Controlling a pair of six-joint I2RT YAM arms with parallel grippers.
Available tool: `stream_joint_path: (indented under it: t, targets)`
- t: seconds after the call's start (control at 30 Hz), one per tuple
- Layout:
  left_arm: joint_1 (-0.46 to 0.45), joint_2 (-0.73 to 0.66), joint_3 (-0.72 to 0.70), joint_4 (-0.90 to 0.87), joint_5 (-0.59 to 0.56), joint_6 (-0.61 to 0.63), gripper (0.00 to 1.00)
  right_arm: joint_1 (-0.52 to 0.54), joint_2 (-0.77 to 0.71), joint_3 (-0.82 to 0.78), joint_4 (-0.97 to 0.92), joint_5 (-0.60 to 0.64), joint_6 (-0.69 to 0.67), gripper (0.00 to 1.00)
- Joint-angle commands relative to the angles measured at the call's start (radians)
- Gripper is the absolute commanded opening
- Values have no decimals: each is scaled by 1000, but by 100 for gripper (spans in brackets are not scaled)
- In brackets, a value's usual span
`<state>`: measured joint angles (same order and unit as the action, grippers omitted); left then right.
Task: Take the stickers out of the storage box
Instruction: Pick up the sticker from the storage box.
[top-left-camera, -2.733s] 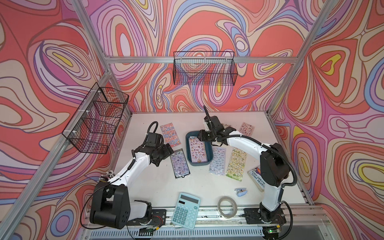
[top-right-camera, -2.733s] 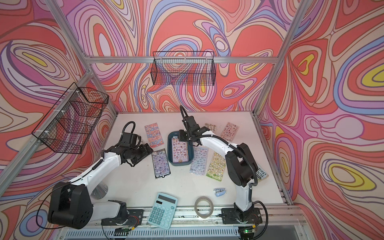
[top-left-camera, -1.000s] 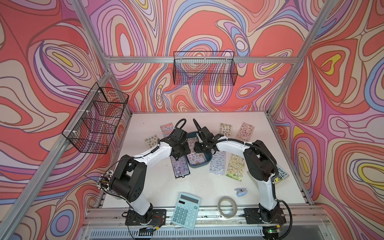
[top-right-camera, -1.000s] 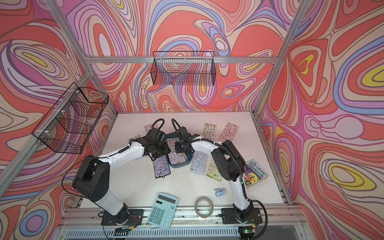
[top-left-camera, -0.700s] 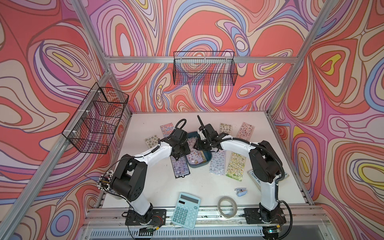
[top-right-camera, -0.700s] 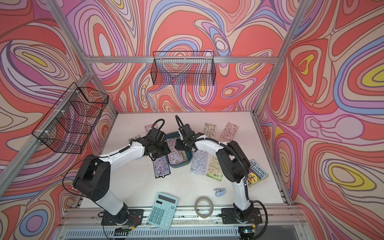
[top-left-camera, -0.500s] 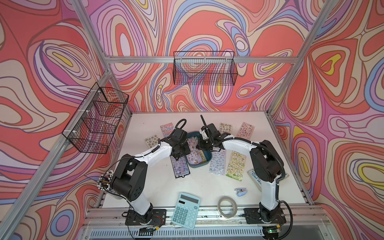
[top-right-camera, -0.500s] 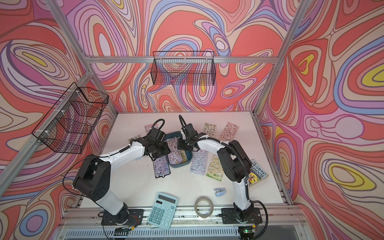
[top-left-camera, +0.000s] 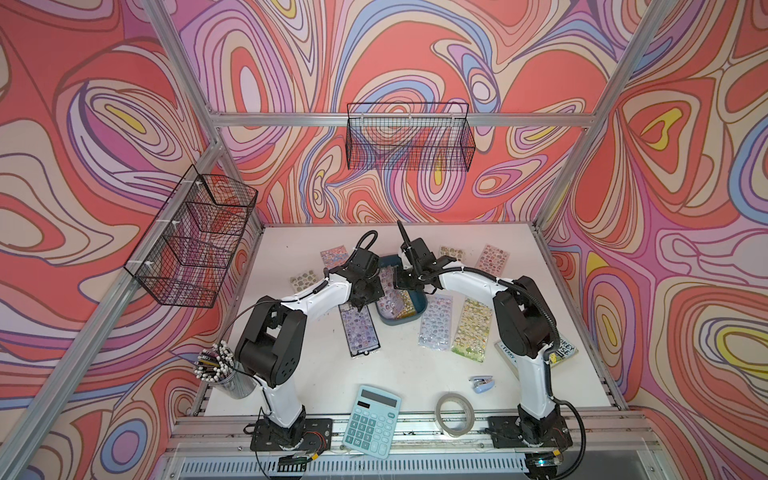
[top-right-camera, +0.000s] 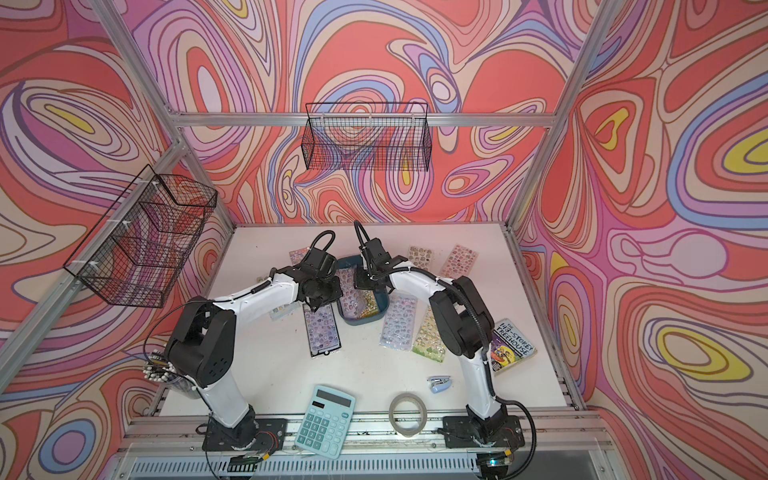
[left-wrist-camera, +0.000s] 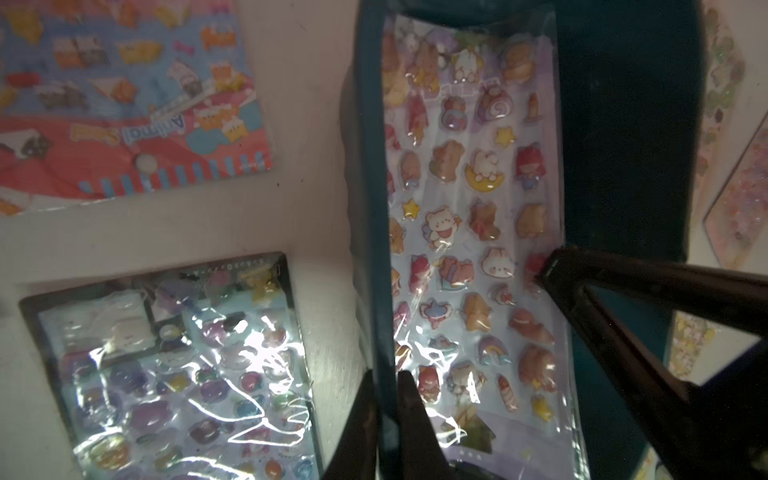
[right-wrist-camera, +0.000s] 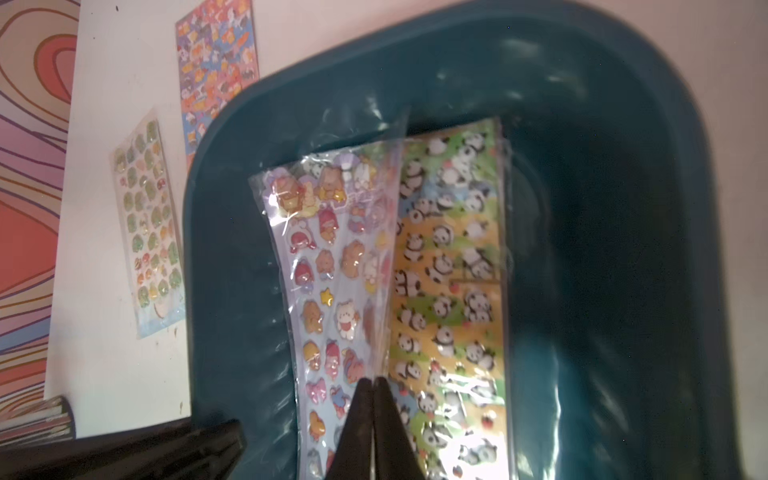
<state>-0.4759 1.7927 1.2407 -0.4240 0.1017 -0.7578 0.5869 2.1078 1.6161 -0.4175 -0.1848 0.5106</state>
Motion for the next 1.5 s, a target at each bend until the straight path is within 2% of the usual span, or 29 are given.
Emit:
stream_joint_path:
  t: [0.0, 0.37, 0.47, 0.6, 0.73, 1.03, 1.23, 1.3, 1.47]
  targets:
    - [-8, 48, 68, -20, 5, 32, 11, -19, 52, 64, -32, 48, -43, 0]
    - [13, 189, 278, -51, -4, 45, 10, -84, 115, 181, -63, 62, -57, 0]
    - [27, 199, 311, -57, 2, 43, 24, -93, 100, 193, -64, 60, -58, 0]
    - [50, 188, 321, -58, 18, 40, 55, -104, 55, 192, -56, 44, -54, 0]
    - [79, 139, 277, -36, 34, 29, 72, -110, -10, 165, -30, 34, -43, 0]
    - [132, -47, 181, -7, 118, 14, 89, -120, -158, 112, 1, 12, -18, 0]
    - [195, -214, 72, 52, 213, -9, 94, -132, -251, 67, 41, -31, -5, 0]
    - [219, -258, 32, 93, 275, -19, 95, -140, -274, 47, 72, -90, 6, 0]
    - [263, -336, -50, 190, 429, -46, 99, -163, -304, -55, 280, -351, 109, 0]
